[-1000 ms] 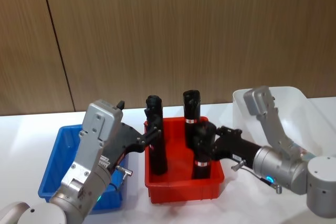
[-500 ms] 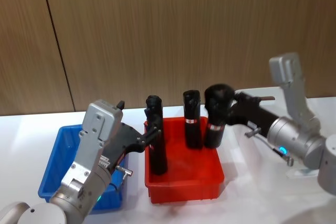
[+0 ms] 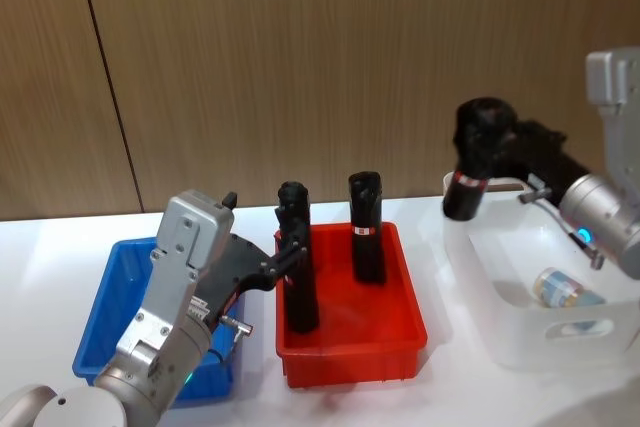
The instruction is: Pick the cotton swabs from the blue box and place them into the white box.
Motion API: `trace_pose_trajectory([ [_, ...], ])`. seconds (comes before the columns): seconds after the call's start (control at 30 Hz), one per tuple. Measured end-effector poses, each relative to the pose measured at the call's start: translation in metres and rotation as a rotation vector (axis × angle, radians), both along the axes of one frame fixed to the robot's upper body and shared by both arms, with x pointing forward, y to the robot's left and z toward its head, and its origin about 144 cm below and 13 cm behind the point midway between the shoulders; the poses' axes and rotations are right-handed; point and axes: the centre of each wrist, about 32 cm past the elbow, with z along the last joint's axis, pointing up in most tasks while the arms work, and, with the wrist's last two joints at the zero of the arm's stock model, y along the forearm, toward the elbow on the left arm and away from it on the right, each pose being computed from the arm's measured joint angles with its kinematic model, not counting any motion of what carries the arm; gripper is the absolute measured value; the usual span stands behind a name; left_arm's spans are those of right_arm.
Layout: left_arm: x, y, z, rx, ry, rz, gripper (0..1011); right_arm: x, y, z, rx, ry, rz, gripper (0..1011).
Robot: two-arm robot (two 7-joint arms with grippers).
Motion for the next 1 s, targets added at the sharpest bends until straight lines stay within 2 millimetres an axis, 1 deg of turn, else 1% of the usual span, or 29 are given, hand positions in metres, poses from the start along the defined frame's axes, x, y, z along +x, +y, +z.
trace_pose_trajectory([
  [0.2, 0.000, 0.000, 0.000, 0.000, 0.000, 0.000, 1004, 0.006, -0.014, 0.004, -0.005, -0.015, -0.088, 545],
  [0.37, 0.000, 0.000, 0.000, 0.000, 0.000, 0.000, 1004, 0.011, -0.022, 0.002, -0.012, -0.007, -0.133, 545],
  [0.57, 0.000, 0.000, 0.000, 0.000, 0.000, 0.000, 1004, 0.018, -0.030, -0.006, -0.024, 0.024, -0.176, 545],
  [0.9, 0.000, 0.000, 0.000, 0.000, 0.000, 0.000, 1004, 0.026, -0.034, -0.024, -0.038, 0.088, -0.200, 547],
  [1.0, 0.000, 0.000, 0.000, 0.000, 0.000, 0.000, 1004, 0.028, -0.035, -0.031, -0.043, 0.115, -0.202, 636],
])
